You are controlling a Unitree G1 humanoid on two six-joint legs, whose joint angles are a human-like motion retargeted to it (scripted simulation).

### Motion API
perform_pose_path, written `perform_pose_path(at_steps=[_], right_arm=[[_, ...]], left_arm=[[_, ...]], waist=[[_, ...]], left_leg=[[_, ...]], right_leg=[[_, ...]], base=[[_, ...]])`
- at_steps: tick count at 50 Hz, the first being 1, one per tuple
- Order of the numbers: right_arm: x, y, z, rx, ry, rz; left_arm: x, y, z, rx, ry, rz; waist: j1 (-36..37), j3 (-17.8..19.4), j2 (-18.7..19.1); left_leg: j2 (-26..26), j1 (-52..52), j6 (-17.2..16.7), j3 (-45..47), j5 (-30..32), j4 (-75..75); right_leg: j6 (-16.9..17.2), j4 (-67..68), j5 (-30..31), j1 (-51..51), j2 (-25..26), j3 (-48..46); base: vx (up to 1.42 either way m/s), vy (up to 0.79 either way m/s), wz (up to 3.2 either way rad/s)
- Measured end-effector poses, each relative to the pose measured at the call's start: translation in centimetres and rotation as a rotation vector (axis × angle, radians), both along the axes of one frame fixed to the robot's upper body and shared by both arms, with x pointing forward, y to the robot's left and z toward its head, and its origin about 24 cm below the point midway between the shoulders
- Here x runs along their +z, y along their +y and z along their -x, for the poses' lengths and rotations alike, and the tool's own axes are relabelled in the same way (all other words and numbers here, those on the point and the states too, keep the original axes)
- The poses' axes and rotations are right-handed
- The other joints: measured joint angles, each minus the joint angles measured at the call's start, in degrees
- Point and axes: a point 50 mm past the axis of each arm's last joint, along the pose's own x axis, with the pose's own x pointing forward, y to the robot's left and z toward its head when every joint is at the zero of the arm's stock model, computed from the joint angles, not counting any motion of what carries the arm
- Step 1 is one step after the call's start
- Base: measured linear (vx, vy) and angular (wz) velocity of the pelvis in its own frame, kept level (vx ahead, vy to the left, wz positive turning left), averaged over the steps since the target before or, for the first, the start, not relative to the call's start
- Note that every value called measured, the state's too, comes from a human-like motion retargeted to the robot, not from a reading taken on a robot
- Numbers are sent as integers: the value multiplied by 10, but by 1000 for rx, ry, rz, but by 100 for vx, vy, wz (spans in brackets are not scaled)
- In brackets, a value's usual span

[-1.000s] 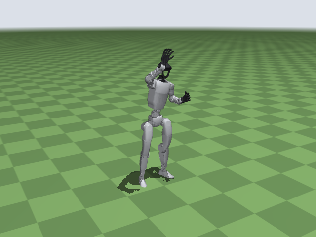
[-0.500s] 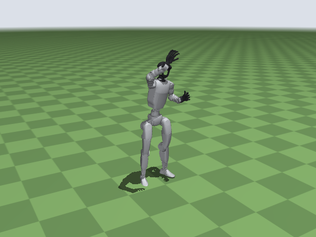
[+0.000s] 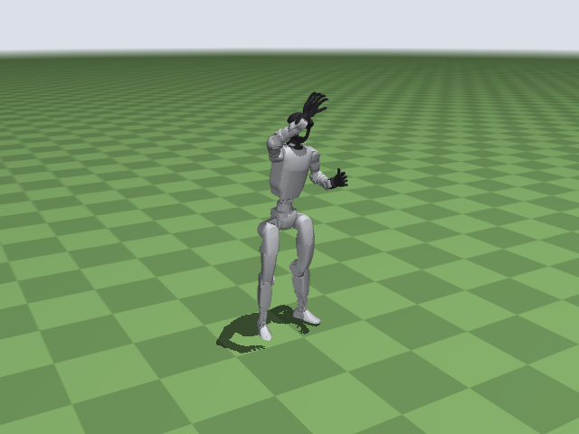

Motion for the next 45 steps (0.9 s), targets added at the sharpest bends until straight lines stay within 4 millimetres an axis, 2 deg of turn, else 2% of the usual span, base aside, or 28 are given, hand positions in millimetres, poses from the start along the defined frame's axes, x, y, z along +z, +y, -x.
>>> perform_pose_path(at_steps=[3, 5, 8, 10, 12, 15, 17, 18, 20, 22, 25, 28, 31, 33, 35, 37, 39, 40, 42, 45], right_arm=[[-30, 0, 17, 121, -77, 85], [-63, -6, 29, 166, -97, 115], [-119, -24, 41, 236, -33, 65], [-133, -29, 48, 245, -9, 49], [-126, -29, 56, 206, -51, 68], [-91, -33, 68, 100, -190, 80], [-47, -21, 49, 123, -249, 46], [-24, -7, 40, 133, -260, 37], [5, 7, 31, 151, -230, -27], [17, 15, 23, 109, -185, -30], [7, 26, 14, 150, -147, 22], [-44, 18, 16, 279, -139, 73], [-121, -3, 25, 408, -32, 23], [-169, -18, 40, 476, 64, -45], [-195, -22, 54, 522, 125, -78], [-193, -18, 62, 506, 93, -41], [-169, -12, 69, 437, -24, 31], [-151, -9, 72, 387, -105, 61], [-101, -3, 64, 325, -256, 68], [-29, 12, 43, 290, -347, -5]], left_arm=[[0, -1, 0, 43, 4, 58], [-2, 2, 2, 66, 20, 75], [-6, 15, 12, 117, 64, 62], [-12, 20, 17, 139, 105, 67], [-17, 21, 20, 134, 135, 47], [-13, 15, 13, 78, 116, -33], [-10, 14, 6, 66, 68, -77], [-8, 12, 5, 61, 45, -86], [-5, 6, 0, 26, 12, -125], [0, 2, -3, 9, -19, -116], [5, -3, -5, 11, -49, -68], [7, -2, -4, 51, -57, -27], [4, 9, 4, 116, -32, -44], [0, 19, 13, 166, -6, -56], [-6, 26, 23, 214, 31, -44], [-12, 29, 30, 232, 68, -32], [-11, 26, 31, 208, 72, -42], [-9, 23, 29, 182, 60, -53], [1, 13, 17, 111, -12, -82], [20, -7, 0, -2, -148, -106]], waist=[[-11, 24, 10], [-18, 36, 14], [-32, 40, 6], [-33, 40, 4], [-22, 37, -5], [9, 32, -29], [4, 22, -31], [-3, 14, -22], [-4, 4, -12], [-8, 1, -2], [-13, 5, 16], [-21, 23, 26], [-29, 32, 24], [-29, 35, 20], [-27, 36, 21], [-21, 30, 20], [-7, 20, 15], [1, 15, 12], [15, 5, 9], [18, -14, 17]], left_leg=[[-7, 6, 8, -21, -2, 1], [-8, 7, 12, -33, -2, 1], [-5, 3, 16, -47, -4, 1], [-2, 3, 18, -48, -5, 1], [1, 3, 18, -44, -7, 1], [2, 2, 16, -28, -8, 1], [5, 2, 12, -16, -7, 1], [8, 0, 9, -12, -5, 1], [13, -4, 4, -4, -2, -1], [16, -7, 1, -1, 1, -2], [14, -8, 1, -4, 1, -2], [7, -1, 6, -15, -1, -1], [-2, 1, 12, -25, -4, 0], [-6, 2, 14, -27, -6, 1], [-6, 3, 14, -23, -8, 1], [-6, 6, 14, -13, -11, 1], [-6, 9, 13, 1, -13, 1], [-6, 10, 13, 9, -14, 2], [-3, 12, 9, 27, -14, 3], [6, 8, 2, 46, -13, 6]], right_leg=[[0, 5, -10, 15, -9, -16], [-3, 15, -18, 19, -12, -26], [-9, 35, -29, 12, -13, -36], [-10, 45, -32, 7, -12, -37], [-9, 51, -31, 1, -10, -33], [-4, 49, -25, -7, -8, -20], [0, 37, -16, -7, -3, -11], [0, 28, -10, -8, 2, -8], [0, 10, 0, -8, 12, -3], [0, -2, 7, -7, 17, -2], [0, -11, 10, -2, 17, -4], [0, -5, 2, 7, 8, -11], [0, 13, -10, 7, -5, -17], [-1, 25, -18, 3, -11, -18], [-3, 34, -22, -3, -13, -13], [-4, 37, -22, -7, -12, -3], [-3, 38, -19, -13, -12, 11], [-2, 38, -17, -16, -11, 20], [0, 32, -10, -21, -5, 36], [0, 11, 4, -23, 9, 50]], base=[[2, 3, 53], [1, -1, 49], [1, -3, 31], [0, 0, 0], [0, -1, -14], [-1, -1, -41], [-4, -2, -43], [-5, -4, -37], [-5, -5, -27], [0, 0, 0], [0, 1, 6], [1, 6, 27], [4, 6, 24], [0, 0, 0], [2, 1, -14], [3, 2, -44], [2, 2, -62], [0, 2, -75], [-2, -1, -76], [-4, -4, -53]])
